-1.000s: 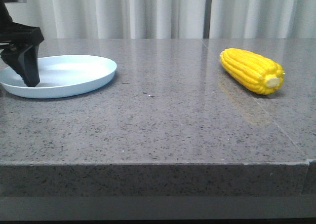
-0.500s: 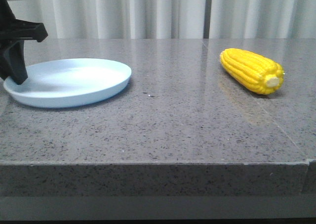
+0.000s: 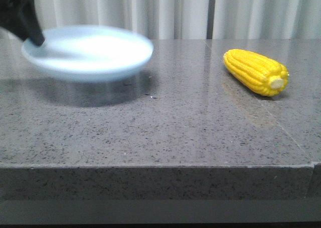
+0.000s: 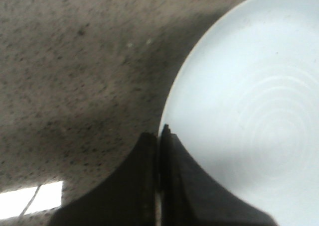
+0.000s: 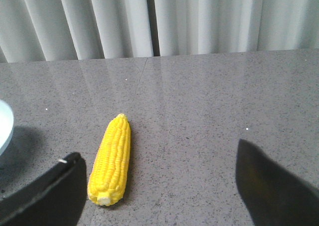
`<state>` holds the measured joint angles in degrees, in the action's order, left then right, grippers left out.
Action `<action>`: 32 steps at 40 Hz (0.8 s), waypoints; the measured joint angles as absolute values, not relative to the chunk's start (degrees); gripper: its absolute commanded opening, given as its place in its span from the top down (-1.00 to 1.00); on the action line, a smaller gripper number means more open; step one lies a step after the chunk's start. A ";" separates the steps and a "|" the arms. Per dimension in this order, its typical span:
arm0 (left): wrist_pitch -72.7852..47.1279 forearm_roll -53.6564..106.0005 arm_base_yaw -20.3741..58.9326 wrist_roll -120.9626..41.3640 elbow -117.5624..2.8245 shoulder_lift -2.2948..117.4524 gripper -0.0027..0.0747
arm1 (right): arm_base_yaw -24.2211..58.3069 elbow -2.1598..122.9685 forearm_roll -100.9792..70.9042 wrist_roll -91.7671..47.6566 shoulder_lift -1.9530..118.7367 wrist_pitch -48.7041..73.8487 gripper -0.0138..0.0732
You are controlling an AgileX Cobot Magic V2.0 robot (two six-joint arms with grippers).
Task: Place corn on plate with both arms
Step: 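Grip the plate rim with the left gripper and drag it toward the corn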
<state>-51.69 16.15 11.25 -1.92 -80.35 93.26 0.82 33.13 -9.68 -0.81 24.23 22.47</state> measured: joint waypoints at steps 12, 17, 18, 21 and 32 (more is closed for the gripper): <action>-51.82 20.47 18.07 -2.69 -82.56 97.28 0.98 | 0.82 33.13 -9.68 -0.81 24.23 22.47 -0.77; -51.46 20.86 19.63 -2.69 -82.56 100.20 0.98 | 0.82 33.13 -9.68 -0.81 24.23 22.47 -0.77; -51.31 20.99 19.76 -2.69 -82.56 100.55 0.98 | 0.82 33.13 -9.68 -0.81 24.23 22.47 -0.77; -51.08 21.24 20.05 -2.69 -82.56 101.31 0.98 | 0.82 33.13 -9.68 -0.81 24.23 22.47 -0.77; -50.87 21.48 20.11 -2.69 -82.56 101.41 0.54 | 0.82 33.13 -9.68 -0.81 24.23 22.47 -0.77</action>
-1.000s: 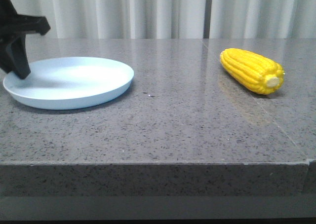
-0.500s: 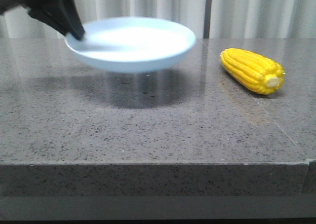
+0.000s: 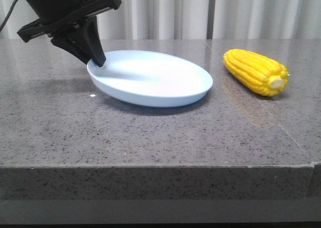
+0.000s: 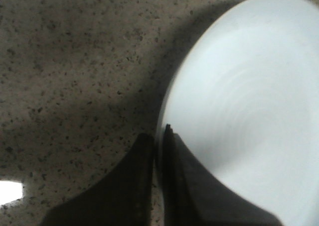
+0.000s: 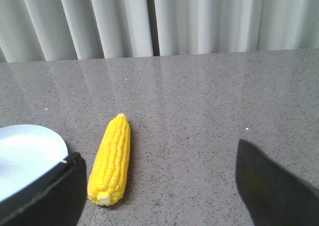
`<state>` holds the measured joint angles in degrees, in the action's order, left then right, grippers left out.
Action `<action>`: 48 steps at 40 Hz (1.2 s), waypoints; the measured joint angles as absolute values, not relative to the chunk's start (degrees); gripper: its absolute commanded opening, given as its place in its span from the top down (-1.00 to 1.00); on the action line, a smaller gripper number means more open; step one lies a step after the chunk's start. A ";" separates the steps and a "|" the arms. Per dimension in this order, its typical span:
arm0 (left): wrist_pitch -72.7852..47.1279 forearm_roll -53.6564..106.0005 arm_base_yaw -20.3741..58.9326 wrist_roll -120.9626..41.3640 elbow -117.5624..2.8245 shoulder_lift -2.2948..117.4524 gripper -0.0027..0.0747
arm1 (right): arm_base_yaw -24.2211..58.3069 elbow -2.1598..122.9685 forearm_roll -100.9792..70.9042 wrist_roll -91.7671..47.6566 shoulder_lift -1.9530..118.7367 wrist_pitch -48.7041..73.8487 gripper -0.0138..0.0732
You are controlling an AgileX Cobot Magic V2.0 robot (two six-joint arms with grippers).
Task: Place corn on plate with both arms
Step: 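Grip the plate rim with the left gripper and drag it toward the corn, then release the plate and lift the left gripper away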
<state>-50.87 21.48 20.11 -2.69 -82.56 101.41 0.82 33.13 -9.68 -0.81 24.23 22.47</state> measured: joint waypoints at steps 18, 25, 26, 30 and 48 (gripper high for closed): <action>-49.99 10.79 16.75 -2.54 -82.06 91.88 0.68 | 0.82 33.13 -9.68 -0.81 24.23 22.47 -0.77; -48.89 3.96 13.95 0.33 -76.67 85.16 0.98 | 0.82 33.13 -9.68 -0.81 24.23 22.47 -0.77; -48.38 3.24 13.52 0.34 -75.32 84.12 0.98 | 0.82 33.13 -9.68 -0.81 24.23 22.47 -0.77; -44.38 1.59 13.12 0.57 -69.67 79.90 0.98 | 0.82 33.13 -9.68 -0.81 24.23 22.47 -0.77; -22.01 -2.37 13.12 0.89 -37.35 43.23 0.98 | 0.82 33.13 -9.68 -0.81 24.23 22.83 -0.77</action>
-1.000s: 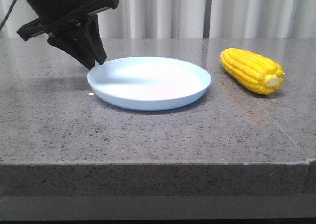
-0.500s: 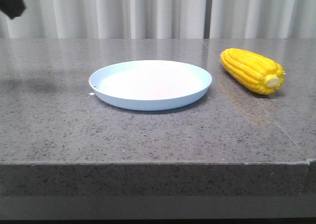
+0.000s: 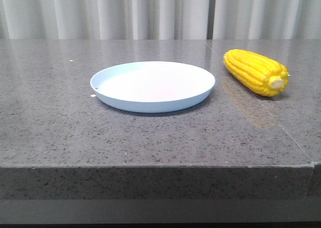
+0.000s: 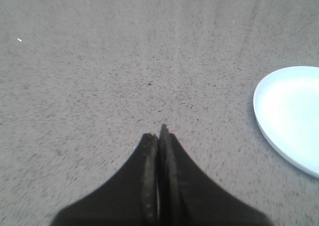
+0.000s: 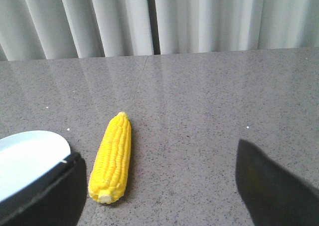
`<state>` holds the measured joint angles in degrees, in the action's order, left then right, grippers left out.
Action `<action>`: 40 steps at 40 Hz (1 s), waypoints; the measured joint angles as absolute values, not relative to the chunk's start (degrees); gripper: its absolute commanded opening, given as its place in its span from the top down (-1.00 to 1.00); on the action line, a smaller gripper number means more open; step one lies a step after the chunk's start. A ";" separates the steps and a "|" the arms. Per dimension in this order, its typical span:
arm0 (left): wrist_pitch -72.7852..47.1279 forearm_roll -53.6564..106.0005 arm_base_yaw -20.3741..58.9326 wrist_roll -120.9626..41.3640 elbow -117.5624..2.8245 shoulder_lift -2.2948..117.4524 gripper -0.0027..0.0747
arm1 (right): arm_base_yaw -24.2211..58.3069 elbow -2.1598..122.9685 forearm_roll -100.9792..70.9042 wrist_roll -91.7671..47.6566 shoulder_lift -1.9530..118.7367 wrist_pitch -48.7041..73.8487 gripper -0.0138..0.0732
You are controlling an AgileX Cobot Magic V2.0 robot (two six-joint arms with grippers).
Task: Place corn on plate with both arms
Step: 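Release the plate and lift the left gripper away, then lower the right gripper over the yellow corn cob and close it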
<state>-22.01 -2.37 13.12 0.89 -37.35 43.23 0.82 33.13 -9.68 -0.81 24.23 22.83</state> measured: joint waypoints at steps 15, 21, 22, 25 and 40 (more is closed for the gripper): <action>-21.90 -3.67 13.12 0.89 -23.01 13.04 0.98 | 0.82 33.13 -9.68 -0.81 24.23 22.83 -0.77; -22.14 -3.67 13.12 0.89 -20.78 8.02 0.98 | 0.82 33.13 -10.53 -0.81 24.66 22.90 -0.77; -22.27 -3.67 13.12 0.89 -20.67 7.49 0.98 | 0.82 33.34 -10.62 -0.81 25.17 23.03 -0.77; -22.36 -3.67 13.12 0.89 -20.54 7.22 0.98 | 0.82 34.50 -10.66 -0.81 27.88 23.81 -0.77; -22.73 -3.67 13.12 0.89 -20.54 7.12 0.98 | 1.66 51.54 -16.14 -1.05 58.11 32.92 -0.77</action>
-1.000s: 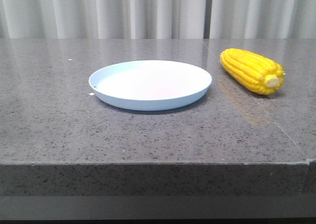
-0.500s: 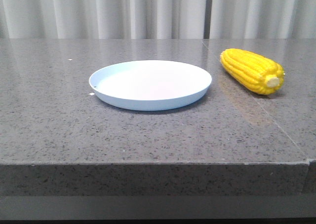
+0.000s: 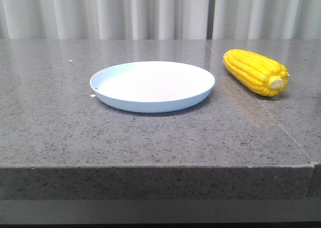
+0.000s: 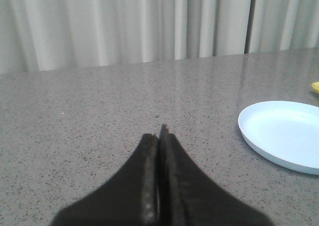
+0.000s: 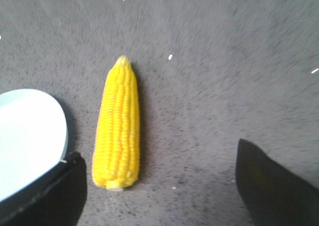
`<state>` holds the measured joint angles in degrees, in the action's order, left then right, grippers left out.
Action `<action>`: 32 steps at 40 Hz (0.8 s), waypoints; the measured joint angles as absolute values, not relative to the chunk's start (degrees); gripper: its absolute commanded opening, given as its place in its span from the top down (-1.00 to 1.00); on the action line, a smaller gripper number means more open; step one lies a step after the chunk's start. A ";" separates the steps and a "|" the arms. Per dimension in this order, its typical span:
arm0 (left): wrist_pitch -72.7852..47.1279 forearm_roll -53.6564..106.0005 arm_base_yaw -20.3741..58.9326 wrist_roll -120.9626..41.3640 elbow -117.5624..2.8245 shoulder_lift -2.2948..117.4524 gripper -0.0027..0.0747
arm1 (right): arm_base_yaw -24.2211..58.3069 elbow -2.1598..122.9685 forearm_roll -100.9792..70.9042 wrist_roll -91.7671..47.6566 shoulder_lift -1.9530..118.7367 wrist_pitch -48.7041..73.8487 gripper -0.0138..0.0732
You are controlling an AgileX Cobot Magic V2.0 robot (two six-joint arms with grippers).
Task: Place corn on plate with both arms
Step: 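Lower the right gripper over the yellow corn cob and close it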
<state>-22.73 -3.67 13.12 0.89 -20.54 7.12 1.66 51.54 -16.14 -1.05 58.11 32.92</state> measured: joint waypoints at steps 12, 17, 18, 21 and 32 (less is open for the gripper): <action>-22.73 -3.67 13.12 0.89 -20.54 7.12 0.98 | 10.20 61.95 -18.66 -1.84 78.38 34.71 -0.77; -22.73 -3.67 13.12 0.89 -20.54 7.12 0.98 | 11.22 65.00 -18.66 -1.84 84.94 34.83 -0.77; -22.73 -3.67 13.12 0.89 -20.54 7.12 0.98 | 11.22 65.52 -18.66 -1.84 86.14 34.83 -0.77; -22.73 -3.67 13.12 0.89 -20.54 7.12 0.98 | 11.22 66.41 -18.66 -1.84 88.80 34.70 -0.77; -22.73 -3.67 13.12 0.89 -20.54 7.12 0.98 | 11.22 67.07 -18.66 -1.84 92.92 33.30 -0.52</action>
